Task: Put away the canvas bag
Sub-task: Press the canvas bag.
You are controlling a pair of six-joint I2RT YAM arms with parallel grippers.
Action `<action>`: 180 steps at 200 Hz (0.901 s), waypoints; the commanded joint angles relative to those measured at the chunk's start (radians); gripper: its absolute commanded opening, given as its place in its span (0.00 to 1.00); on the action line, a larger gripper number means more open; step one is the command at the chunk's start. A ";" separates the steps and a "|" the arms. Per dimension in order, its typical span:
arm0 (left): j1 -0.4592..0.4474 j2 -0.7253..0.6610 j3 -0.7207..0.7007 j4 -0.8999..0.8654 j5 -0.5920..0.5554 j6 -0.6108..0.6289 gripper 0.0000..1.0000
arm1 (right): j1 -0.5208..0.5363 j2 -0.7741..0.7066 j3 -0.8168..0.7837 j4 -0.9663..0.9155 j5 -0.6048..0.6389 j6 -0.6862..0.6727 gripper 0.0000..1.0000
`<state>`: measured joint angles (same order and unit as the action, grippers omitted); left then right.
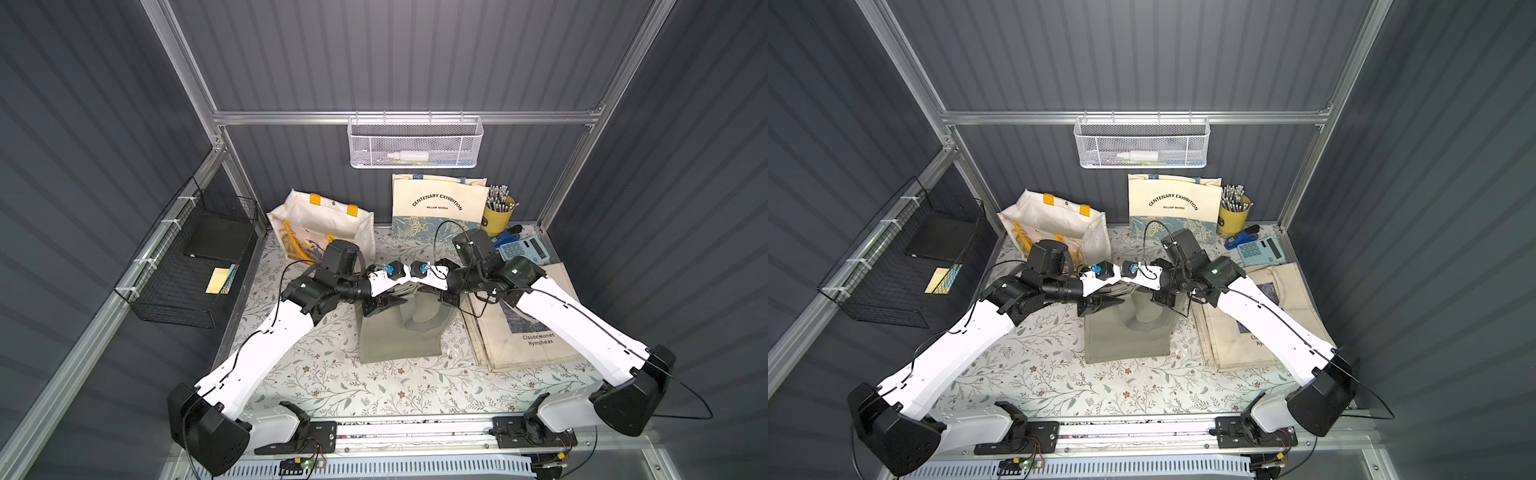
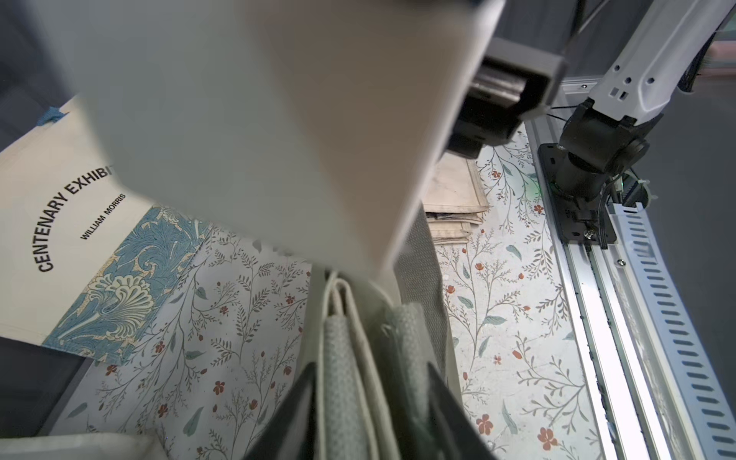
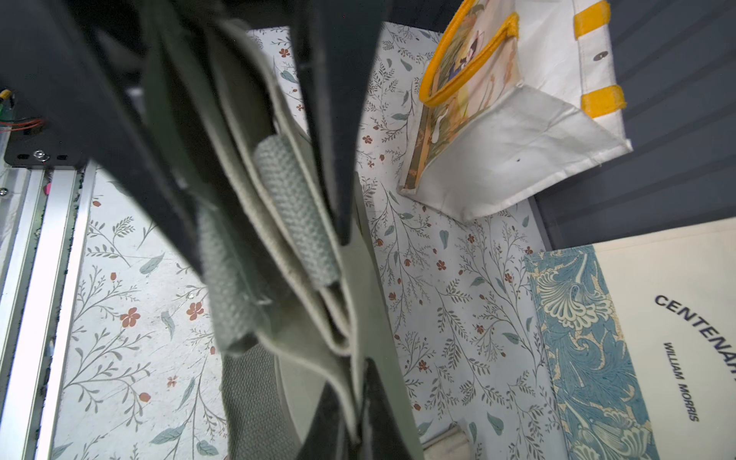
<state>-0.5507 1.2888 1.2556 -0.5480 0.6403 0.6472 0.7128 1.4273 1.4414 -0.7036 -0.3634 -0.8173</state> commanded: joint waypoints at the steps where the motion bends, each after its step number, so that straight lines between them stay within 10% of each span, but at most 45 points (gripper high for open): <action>1: -0.005 0.044 0.056 -0.043 -0.042 0.022 0.17 | 0.022 -0.032 0.002 0.082 -0.113 0.019 0.00; 12: -0.005 0.039 0.059 -0.040 -0.031 0.028 0.00 | 0.022 -0.032 -0.004 0.086 -0.113 0.025 0.00; 98: 0.142 -0.047 0.038 -0.070 0.192 0.067 0.00 | -0.193 -0.177 -0.145 0.178 -0.326 0.195 0.47; 180: 0.156 -0.077 0.055 -0.028 0.231 0.048 0.00 | -0.329 -0.250 -0.305 0.289 -0.463 0.280 0.64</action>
<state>-0.3965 1.2606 1.2919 -0.6182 0.8009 0.6952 0.4095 1.1877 1.1603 -0.4446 -0.7967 -0.5644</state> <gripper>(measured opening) 0.115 0.631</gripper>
